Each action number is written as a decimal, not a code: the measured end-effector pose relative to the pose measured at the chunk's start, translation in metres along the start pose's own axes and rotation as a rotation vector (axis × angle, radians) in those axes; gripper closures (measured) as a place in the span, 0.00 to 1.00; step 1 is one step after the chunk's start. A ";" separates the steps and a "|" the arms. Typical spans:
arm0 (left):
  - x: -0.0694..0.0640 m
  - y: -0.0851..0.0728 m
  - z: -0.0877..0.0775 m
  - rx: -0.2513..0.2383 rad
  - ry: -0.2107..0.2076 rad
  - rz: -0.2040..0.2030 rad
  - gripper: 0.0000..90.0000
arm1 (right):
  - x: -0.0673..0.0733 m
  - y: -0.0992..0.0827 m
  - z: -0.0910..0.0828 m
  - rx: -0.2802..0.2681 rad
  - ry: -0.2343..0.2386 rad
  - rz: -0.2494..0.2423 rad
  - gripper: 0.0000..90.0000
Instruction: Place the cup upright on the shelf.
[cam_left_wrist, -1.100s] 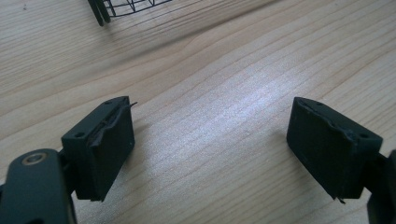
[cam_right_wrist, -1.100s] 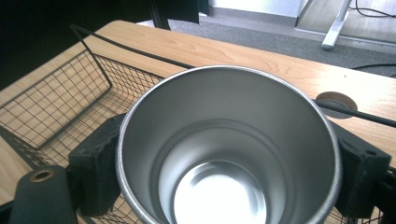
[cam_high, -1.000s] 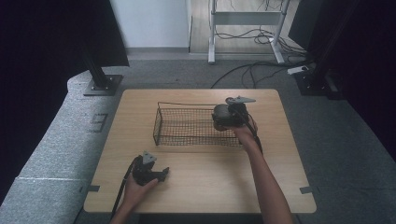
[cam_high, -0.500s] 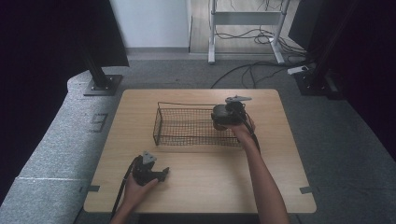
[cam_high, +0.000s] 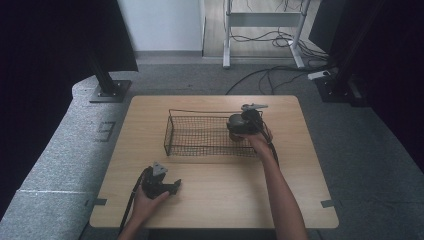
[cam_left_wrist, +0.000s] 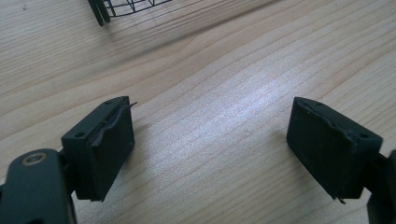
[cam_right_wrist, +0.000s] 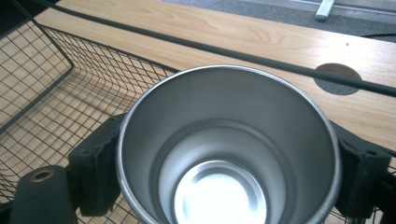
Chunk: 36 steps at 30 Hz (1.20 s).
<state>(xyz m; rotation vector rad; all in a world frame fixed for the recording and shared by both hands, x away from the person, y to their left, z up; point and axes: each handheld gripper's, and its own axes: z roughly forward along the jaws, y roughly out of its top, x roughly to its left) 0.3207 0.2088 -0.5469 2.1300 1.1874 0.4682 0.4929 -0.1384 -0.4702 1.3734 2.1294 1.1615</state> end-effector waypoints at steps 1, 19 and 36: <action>0.000 0.000 0.000 0.000 0.000 0.000 0.17 | 0.000 0.000 0.001 0.002 -0.001 -0.002 0.16; 0.000 0.000 0.000 -0.001 -0.001 0.001 0.17 | -0.001 -0.004 0.009 0.082 -0.010 -0.013 0.15; 0.000 0.000 0.000 -0.002 -0.001 0.001 0.17 | -0.004 -0.002 0.013 0.136 -0.008 -0.014 0.15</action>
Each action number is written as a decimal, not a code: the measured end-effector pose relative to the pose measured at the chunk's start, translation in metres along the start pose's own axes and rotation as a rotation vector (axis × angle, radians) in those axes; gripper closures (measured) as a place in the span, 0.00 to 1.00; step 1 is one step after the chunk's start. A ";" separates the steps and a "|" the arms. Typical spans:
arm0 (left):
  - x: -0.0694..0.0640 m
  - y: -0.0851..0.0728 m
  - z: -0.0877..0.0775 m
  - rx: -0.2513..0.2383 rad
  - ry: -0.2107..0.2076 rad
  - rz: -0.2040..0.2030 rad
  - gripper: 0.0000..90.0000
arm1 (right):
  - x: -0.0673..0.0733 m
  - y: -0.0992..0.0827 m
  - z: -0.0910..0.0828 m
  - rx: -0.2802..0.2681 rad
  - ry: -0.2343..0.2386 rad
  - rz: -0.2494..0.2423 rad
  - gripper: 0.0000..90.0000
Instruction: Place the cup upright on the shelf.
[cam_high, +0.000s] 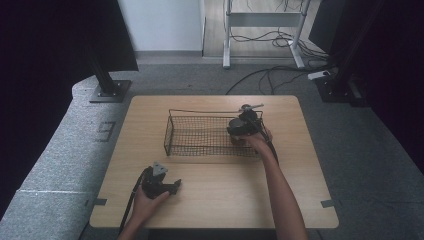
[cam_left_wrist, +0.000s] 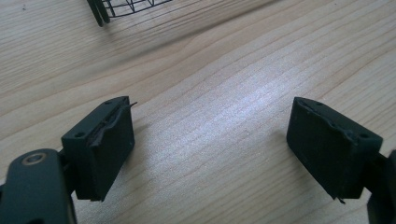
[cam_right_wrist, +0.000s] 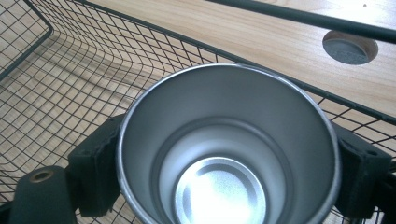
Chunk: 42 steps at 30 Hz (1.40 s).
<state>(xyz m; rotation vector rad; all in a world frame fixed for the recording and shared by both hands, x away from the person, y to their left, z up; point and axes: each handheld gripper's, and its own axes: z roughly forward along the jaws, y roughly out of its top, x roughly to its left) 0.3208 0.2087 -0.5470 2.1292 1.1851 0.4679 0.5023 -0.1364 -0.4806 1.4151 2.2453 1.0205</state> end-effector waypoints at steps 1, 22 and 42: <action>0.000 0.000 0.000 0.000 0.000 0.000 0.17 | 0.000 0.000 0.000 0.002 0.000 -0.002 0.15; 0.000 0.000 0.000 0.000 0.000 0.000 0.17 | 0.000 0.001 0.005 0.072 -0.014 -0.010 0.15; 0.000 0.000 0.000 0.001 -0.004 0.002 0.16 | -0.003 -0.001 -0.003 0.083 -0.046 0.009 0.13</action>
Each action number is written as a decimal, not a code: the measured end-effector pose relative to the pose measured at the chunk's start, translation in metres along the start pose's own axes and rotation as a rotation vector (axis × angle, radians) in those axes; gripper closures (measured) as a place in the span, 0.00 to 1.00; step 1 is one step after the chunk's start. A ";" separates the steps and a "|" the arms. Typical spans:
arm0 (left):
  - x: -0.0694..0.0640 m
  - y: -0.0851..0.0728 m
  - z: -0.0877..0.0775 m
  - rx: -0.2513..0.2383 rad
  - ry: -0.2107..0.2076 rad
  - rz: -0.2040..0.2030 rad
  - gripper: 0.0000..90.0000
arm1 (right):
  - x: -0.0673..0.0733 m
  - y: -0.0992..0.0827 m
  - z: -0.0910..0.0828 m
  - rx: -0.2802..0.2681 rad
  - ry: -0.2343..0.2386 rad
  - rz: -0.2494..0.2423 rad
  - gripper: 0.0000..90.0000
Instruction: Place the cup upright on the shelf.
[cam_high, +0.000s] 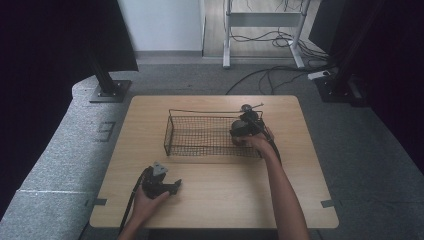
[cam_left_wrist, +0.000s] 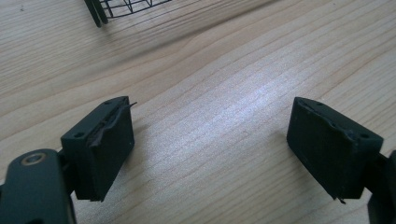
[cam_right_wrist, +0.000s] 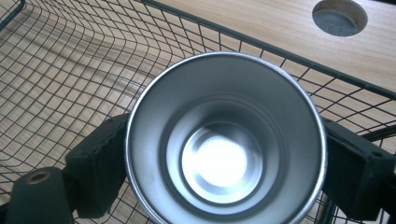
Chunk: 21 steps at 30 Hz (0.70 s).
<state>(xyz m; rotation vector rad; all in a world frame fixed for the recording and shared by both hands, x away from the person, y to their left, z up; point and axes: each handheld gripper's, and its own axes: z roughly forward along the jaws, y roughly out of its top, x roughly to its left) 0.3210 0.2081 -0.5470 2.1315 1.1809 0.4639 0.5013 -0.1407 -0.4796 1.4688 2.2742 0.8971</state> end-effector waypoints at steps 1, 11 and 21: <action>0.000 0.000 0.000 0.000 0.000 0.000 0.16 | 0.000 0.000 -0.001 -0.008 0.005 0.005 0.12; 0.000 0.000 0.000 0.000 0.000 0.001 0.16 | 0.000 0.000 -0.016 -0.134 0.037 0.016 0.05; 0.000 0.000 0.000 0.002 0.000 0.001 0.17 | 0.001 -0.005 -0.035 -0.264 0.075 0.040 0.06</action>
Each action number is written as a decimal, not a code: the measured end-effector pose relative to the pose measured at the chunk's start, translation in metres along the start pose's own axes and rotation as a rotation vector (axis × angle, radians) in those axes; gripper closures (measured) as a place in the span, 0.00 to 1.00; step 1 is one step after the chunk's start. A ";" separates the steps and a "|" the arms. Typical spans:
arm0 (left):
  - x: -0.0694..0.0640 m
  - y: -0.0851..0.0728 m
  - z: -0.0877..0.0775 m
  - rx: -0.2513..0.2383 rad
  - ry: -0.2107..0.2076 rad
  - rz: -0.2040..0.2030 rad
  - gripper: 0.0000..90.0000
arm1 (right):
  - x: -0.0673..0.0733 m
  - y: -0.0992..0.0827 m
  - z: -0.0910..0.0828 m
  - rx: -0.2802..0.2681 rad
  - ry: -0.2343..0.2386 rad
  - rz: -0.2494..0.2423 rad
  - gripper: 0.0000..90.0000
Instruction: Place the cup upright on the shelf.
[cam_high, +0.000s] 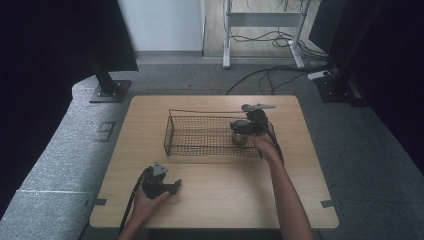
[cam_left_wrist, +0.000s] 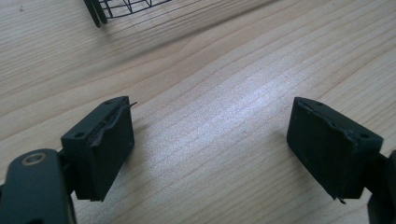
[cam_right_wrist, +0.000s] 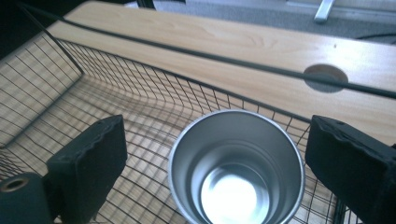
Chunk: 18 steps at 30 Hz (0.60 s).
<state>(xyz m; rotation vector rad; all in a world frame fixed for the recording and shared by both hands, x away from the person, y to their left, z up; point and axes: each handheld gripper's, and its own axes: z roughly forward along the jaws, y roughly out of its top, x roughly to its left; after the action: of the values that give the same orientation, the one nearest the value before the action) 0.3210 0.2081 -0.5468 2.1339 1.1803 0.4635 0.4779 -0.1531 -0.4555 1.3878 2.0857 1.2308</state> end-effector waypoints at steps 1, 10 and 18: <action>0.000 0.000 0.000 0.000 -0.001 0.000 0.17 | 0.001 0.000 -0.002 -0.005 0.001 -0.004 0.07; 0.000 0.000 0.000 0.000 0.000 0.000 0.17 | 0.009 -0.009 -0.025 -0.071 0.043 -0.010 0.10; 0.000 0.000 0.000 0.000 0.000 -0.001 0.17 | 0.013 -0.028 -0.052 -0.122 0.068 -0.028 0.12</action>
<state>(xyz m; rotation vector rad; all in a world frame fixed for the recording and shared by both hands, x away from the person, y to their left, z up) 0.3209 0.2081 -0.5467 2.1335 1.1811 0.4624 0.4208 -0.1702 -0.4472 1.2763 2.0303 1.3866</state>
